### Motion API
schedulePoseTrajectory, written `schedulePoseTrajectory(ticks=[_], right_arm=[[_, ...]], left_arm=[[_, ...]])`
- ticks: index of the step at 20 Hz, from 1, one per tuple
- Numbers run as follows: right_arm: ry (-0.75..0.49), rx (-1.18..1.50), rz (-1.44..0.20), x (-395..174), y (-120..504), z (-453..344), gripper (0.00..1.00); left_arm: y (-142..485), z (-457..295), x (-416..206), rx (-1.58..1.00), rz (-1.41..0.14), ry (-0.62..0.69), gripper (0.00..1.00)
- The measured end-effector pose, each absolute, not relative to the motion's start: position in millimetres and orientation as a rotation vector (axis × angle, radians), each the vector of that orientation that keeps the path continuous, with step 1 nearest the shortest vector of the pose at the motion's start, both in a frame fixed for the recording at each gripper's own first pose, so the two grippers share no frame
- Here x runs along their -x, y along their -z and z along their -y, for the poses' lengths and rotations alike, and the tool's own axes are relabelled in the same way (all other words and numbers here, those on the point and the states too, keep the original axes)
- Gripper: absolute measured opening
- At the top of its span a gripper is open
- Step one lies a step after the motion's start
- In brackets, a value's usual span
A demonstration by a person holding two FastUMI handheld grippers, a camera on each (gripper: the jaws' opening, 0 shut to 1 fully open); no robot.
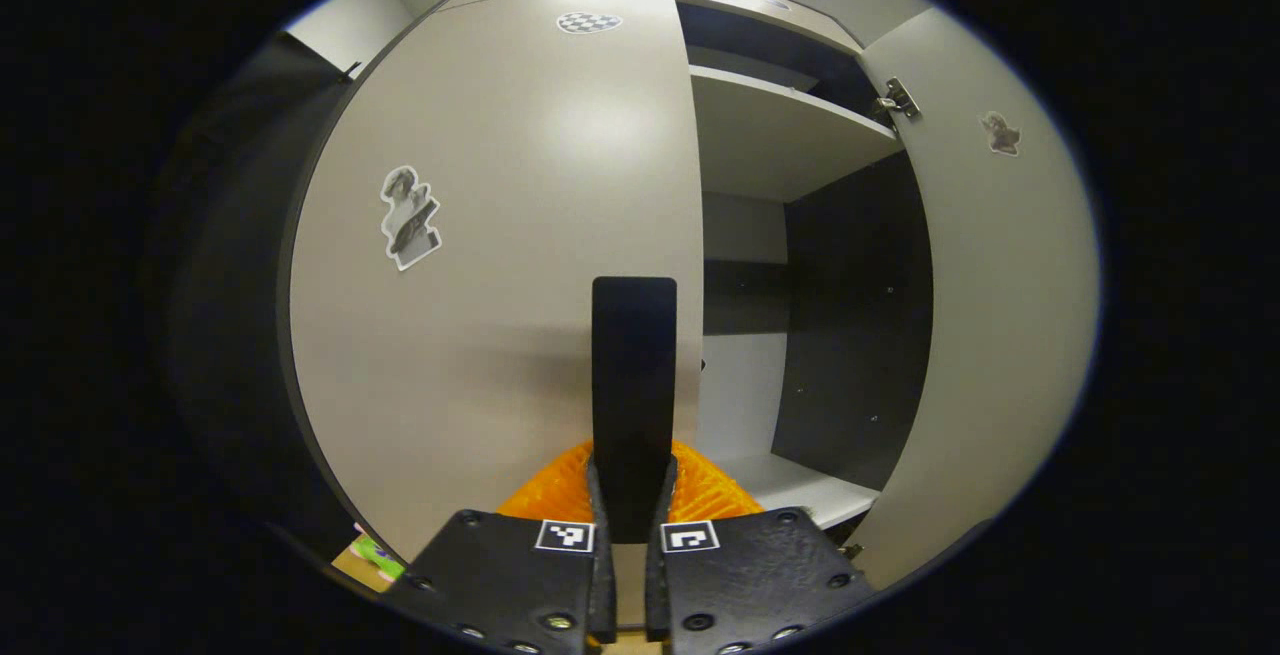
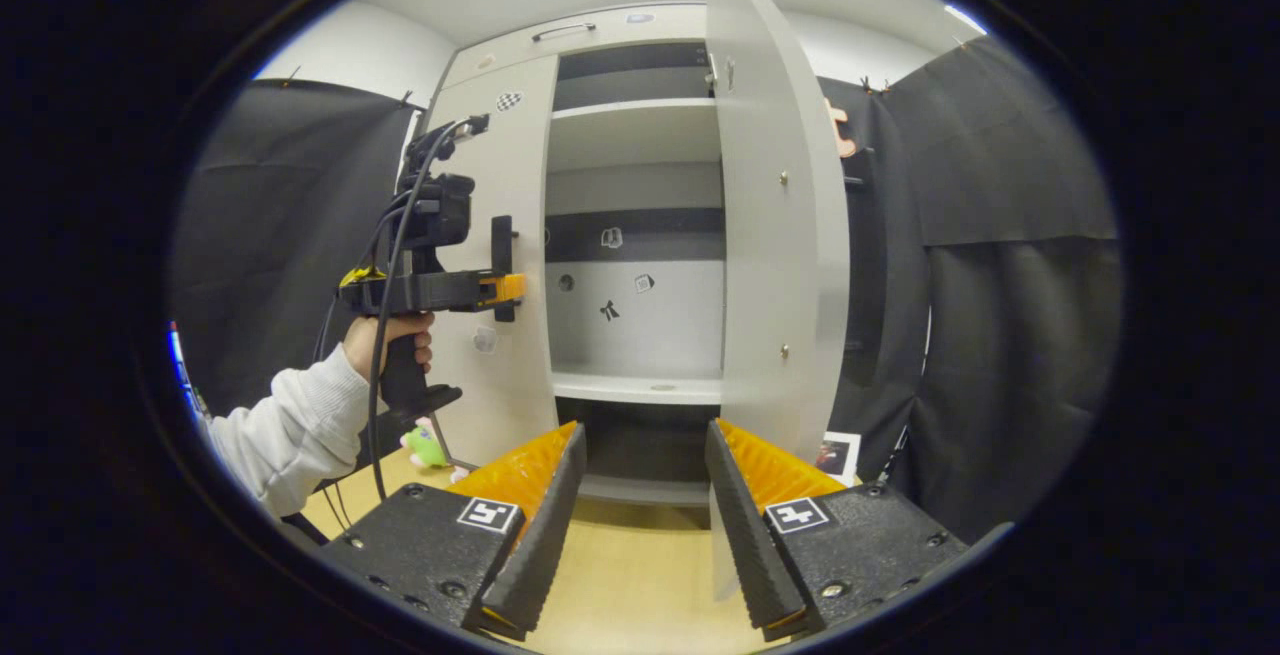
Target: Open the right door of the double-door shoe cabinet with the right hand, and open the left door with the left hand.
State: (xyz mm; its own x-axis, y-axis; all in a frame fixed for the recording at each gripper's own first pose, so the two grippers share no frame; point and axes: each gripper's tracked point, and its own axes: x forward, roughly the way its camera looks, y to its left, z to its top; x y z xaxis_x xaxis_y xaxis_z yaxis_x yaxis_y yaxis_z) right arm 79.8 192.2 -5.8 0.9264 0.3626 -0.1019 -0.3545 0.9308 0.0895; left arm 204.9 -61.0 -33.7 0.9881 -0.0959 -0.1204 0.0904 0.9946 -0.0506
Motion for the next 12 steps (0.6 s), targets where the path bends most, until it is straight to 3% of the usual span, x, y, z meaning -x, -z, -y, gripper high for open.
schedulePoseTrajectory(ticks=[2,12], right_arm=[[-0.372,-0.073,-0.119,-79.4,5.5,-193.3,0.76],[-0.382,-0.064,-0.131,-70.7,11.9,-204.2,0.76]], left_arm=[[33.6,60.9,-202.8,0.032,-0.127,0.108,0.02],[27.8,53.4,-163.4,0.018,-0.168,0.132,0.02]])
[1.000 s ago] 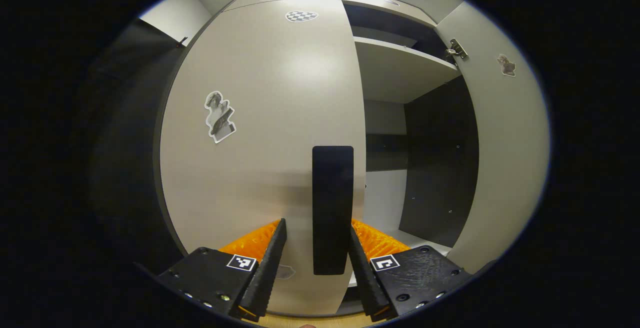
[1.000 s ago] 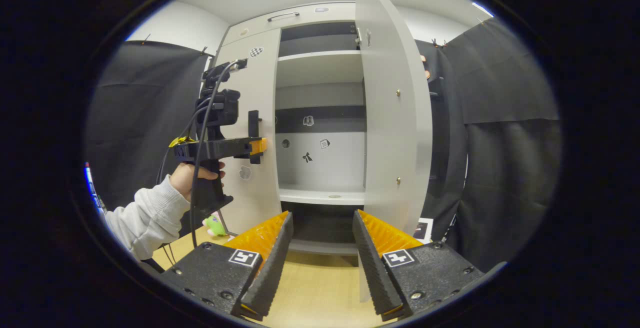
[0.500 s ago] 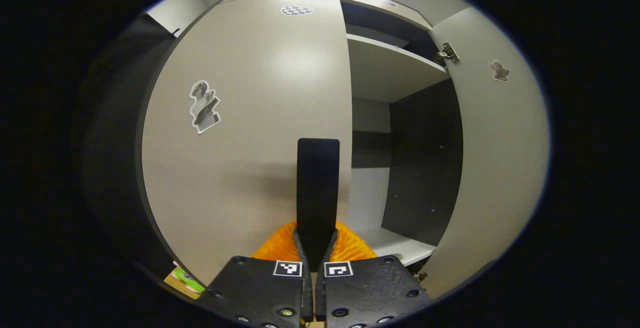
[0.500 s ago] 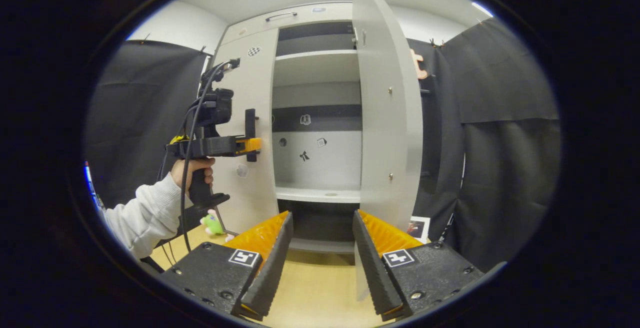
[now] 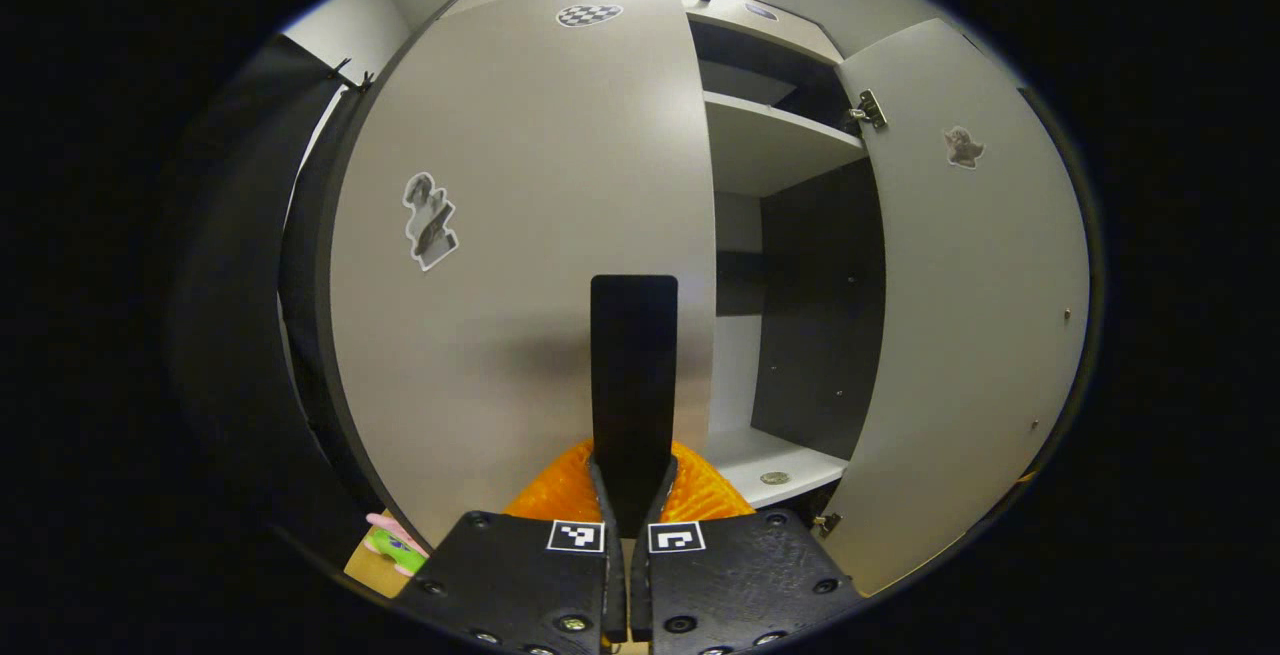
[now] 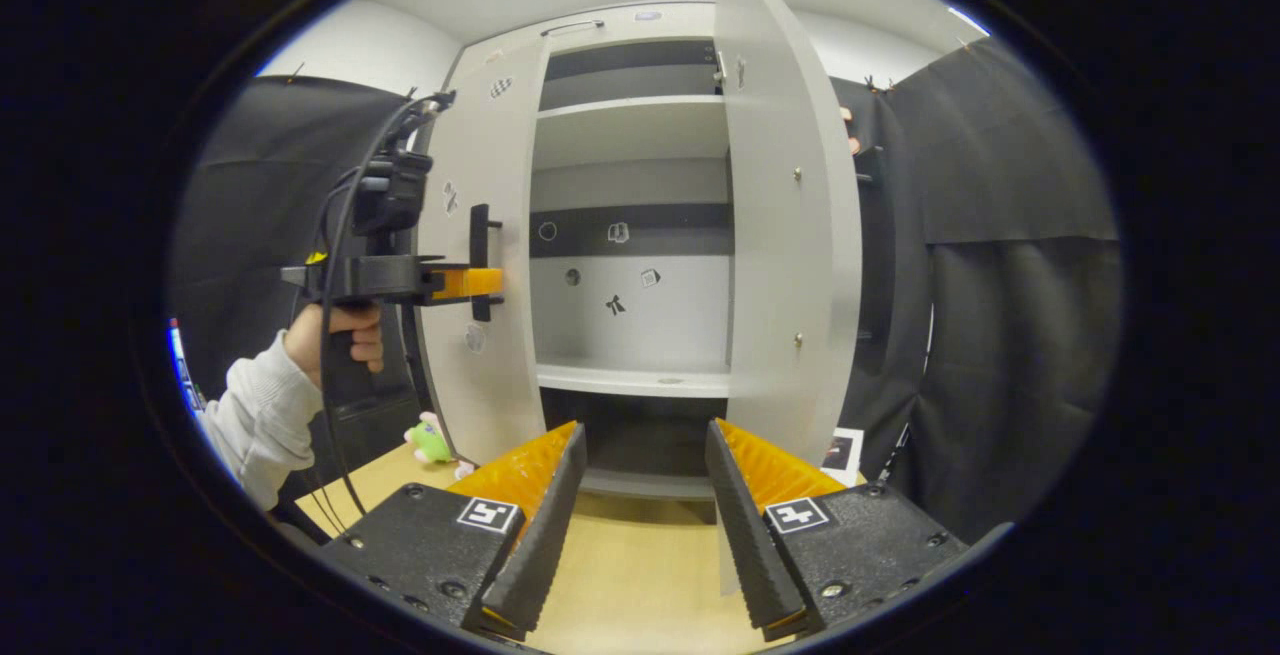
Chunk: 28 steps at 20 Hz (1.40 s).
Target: Open the right door of the double-door shoe cabinet with the right hand, and open the left door with the left hand.
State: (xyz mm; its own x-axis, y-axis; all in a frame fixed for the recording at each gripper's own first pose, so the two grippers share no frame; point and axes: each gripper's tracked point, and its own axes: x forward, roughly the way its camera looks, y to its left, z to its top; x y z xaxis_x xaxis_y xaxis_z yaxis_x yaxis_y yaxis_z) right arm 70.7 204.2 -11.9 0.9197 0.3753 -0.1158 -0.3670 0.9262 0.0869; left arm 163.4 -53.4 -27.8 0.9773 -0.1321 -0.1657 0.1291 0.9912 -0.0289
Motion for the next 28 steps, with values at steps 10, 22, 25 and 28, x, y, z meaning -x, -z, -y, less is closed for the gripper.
schedulePoseTrajectory(ticks=[10,22,25,28], right_arm=[[-0.420,-0.047,-0.134,-64.4,10.7,-227.8,0.76],[-0.433,-0.042,-0.122,-63.9,6.6,-253.4,0.76],[-0.442,-0.041,-0.124,-65.5,7.0,-262.2,0.76],[-0.455,-0.034,-0.126,-65.9,8.1,-271.9,0.75]], left_arm=[[19.6,18.4,-106.0,0.006,-0.166,0.111,0.01],[15.3,-57.9,-55.0,-0.021,-0.141,0.006,0.00],[13.1,-82.3,-47.5,-0.012,-0.135,-0.032,0.00],[8.3,-117.0,-41.4,-0.035,-0.117,-0.113,0.00]])
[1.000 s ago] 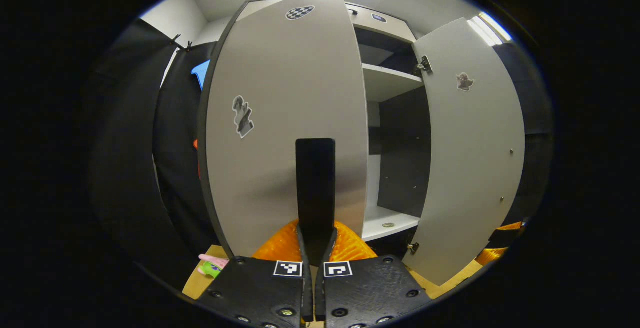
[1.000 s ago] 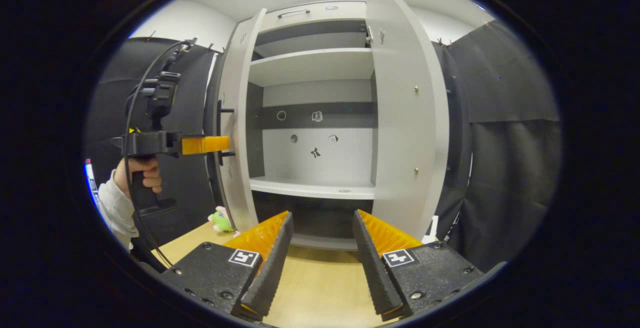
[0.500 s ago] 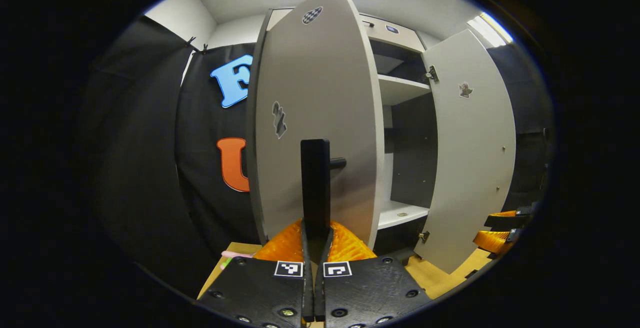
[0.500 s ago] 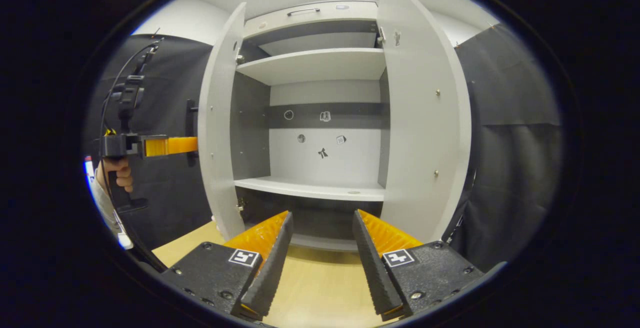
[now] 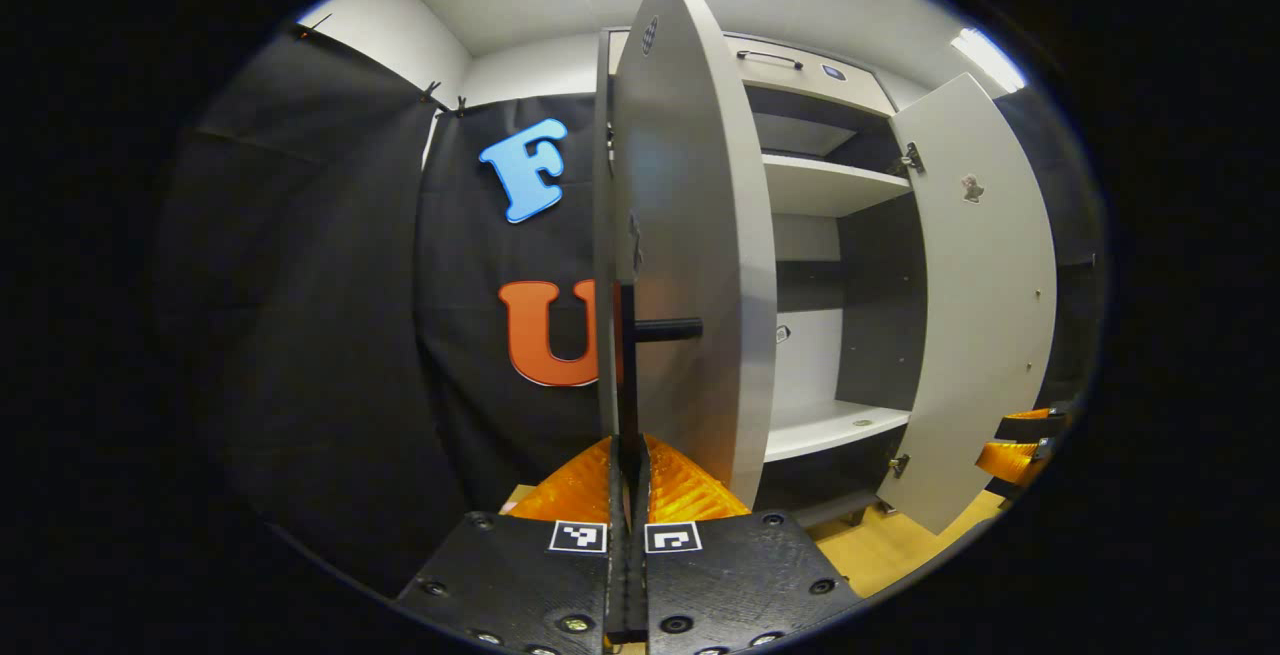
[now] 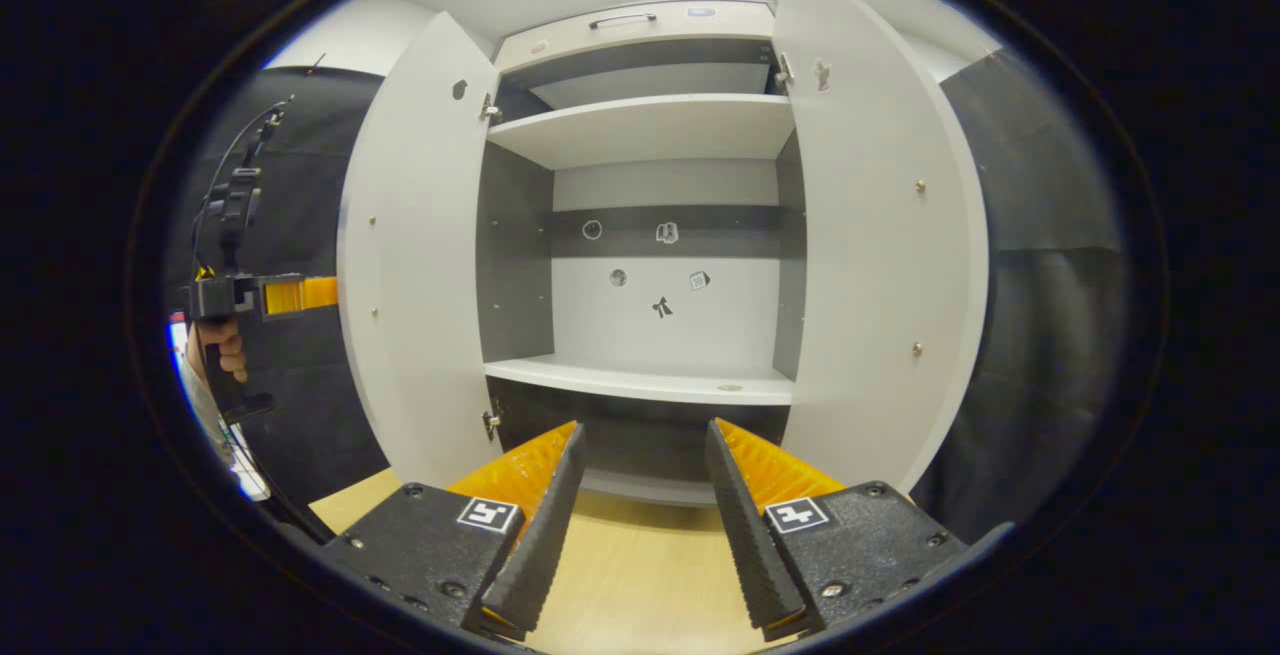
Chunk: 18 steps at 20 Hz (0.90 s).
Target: Open the right door of the double-door shoe cabinet with the right hand, and open the left door with the left hand.
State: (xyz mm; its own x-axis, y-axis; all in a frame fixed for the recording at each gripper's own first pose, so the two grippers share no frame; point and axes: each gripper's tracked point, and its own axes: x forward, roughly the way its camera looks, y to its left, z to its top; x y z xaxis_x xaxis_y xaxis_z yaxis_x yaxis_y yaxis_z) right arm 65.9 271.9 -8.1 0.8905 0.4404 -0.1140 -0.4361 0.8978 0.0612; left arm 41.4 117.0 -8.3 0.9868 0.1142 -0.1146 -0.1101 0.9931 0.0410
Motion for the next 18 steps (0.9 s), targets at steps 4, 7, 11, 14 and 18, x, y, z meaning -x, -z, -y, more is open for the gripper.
schedulePoseTrajectory(ticks=[4,7,11,14,18], right_arm=[[-0.463,-0.019,-0.143,-67.0,12.7,-281.1,0.76],[-0.458,-0.006,-0.142,-66.9,12.4,-280.6,0.76],[-0.436,-0.011,-0.135,-68.4,9.6,-277.6,0.75],[-0.394,-0.027,-0.127,-70.7,11.0,-267.0,0.75],[-0.295,-0.021,-0.073,-78.8,2.7,-239.4,0.76]], left_arm=[[8.0,-144.4,-40.8,0.033,-0.100,-0.097,0.00],[11.6,-146.2,-45.0,-0.015,-0.096,-0.021,0.00],[12.9,-148.6,-38.6,-0.124,-0.102,-0.017,0.00],[8.6,-155.7,-7.2,-0.173,-0.088,-0.122,0.11],[18.0,-77.3,12.0,-0.055,-0.065,-0.039,0.00]])
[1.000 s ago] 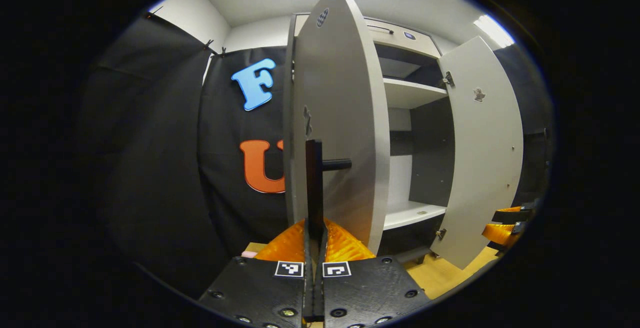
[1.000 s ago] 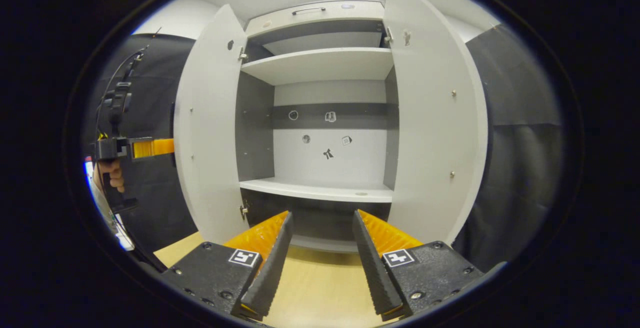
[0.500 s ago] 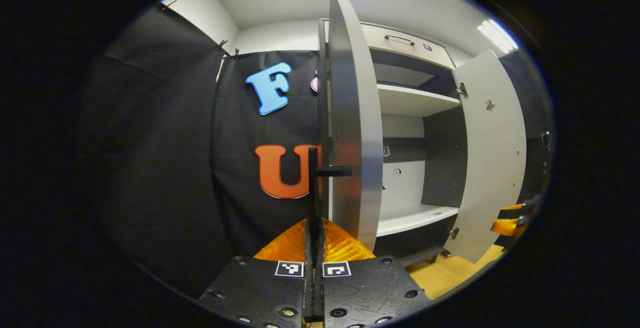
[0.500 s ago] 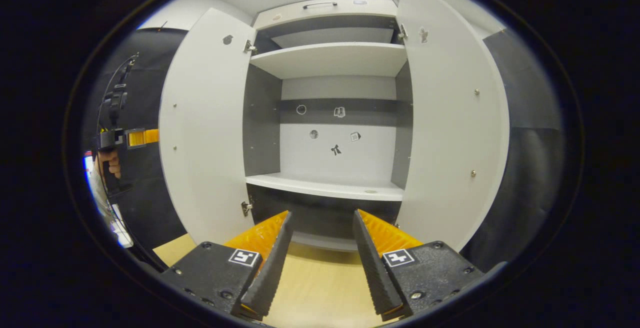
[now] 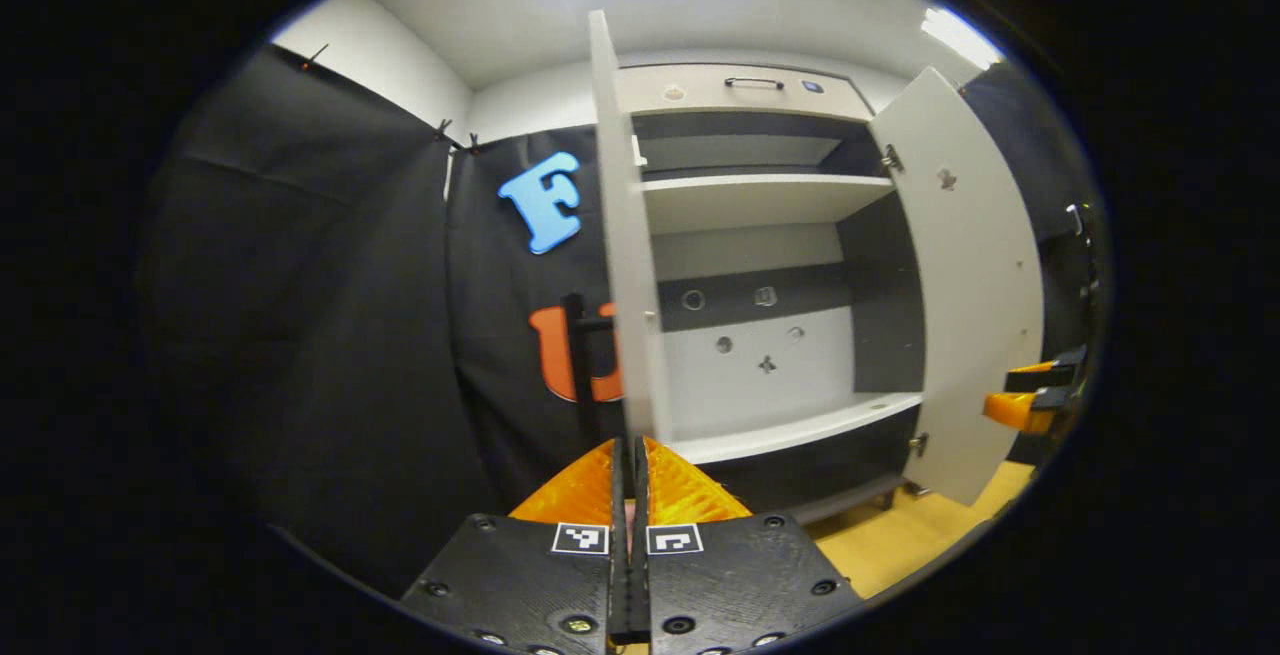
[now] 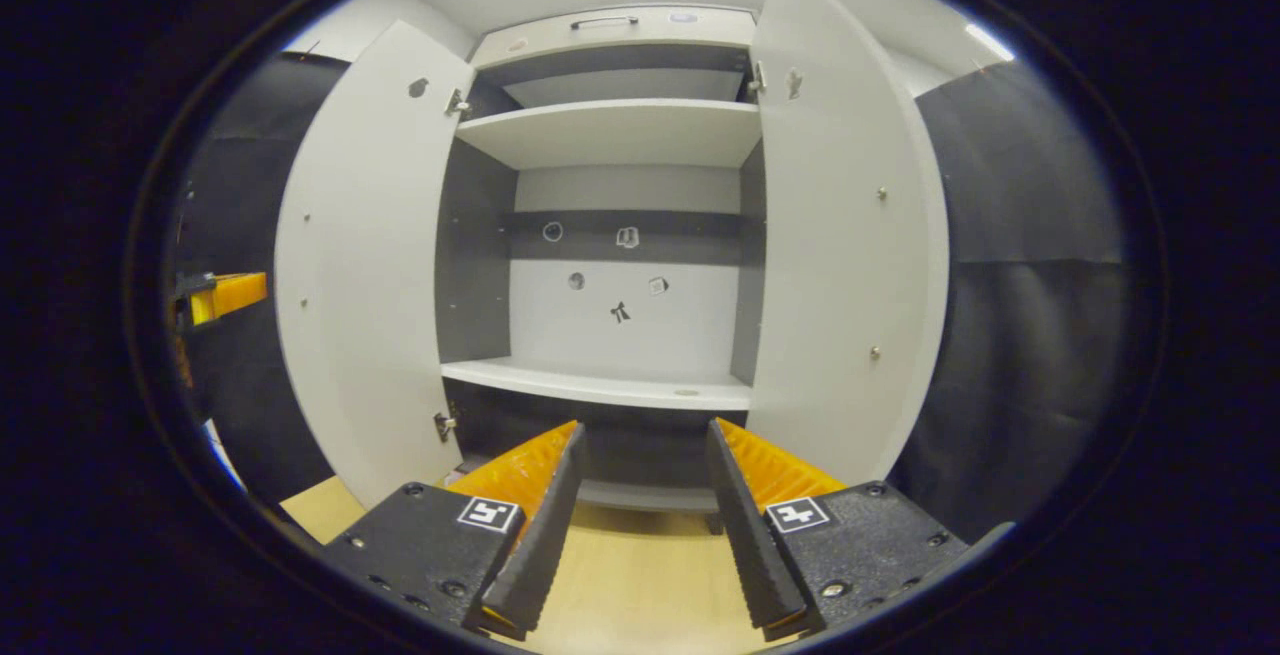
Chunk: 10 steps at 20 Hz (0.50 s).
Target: Open the right door of the double-door shoe cabinet with the right hand, and open the left door with the left hand.
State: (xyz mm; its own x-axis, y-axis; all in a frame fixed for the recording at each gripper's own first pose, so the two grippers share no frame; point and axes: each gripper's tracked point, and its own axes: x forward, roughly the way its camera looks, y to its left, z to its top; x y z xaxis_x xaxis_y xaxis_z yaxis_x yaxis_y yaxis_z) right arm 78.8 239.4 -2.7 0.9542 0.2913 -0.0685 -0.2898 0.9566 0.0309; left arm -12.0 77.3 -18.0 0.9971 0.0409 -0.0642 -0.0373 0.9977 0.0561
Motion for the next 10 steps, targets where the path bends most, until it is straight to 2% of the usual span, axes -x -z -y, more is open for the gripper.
schedulePoseTrajectory(ticks=[3,7,8,9,10], right_arm=[[-0.312,-0.039,-0.063,-75.8,-2.4,-234.9,0.76],[-0.329,-0.029,-0.069,-66.8,1.5,-228.6,0.76],[-0.329,-0.022,-0.067,-65.6,2.3,-227.0,0.76],[-0.325,-0.014,-0.065,-65.2,2.4,-225.4,0.76],[-0.321,-0.009,-0.060,-64.1,2.7,-223.8,0.76]], left_arm=[[29.8,-18.9,-4.9,0.038,-0.058,0.052,0.00],[50.5,14.6,-23.8,0.067,-0.092,0.072,0.00],[55.6,17.0,-25.5,0.080,-0.109,0.070,0.10],[60.2,18.6,-28.4,0.093,-0.123,0.070,0.00],[63.0,19.3,-30.3,0.102,-0.132,0.069,0.00]])
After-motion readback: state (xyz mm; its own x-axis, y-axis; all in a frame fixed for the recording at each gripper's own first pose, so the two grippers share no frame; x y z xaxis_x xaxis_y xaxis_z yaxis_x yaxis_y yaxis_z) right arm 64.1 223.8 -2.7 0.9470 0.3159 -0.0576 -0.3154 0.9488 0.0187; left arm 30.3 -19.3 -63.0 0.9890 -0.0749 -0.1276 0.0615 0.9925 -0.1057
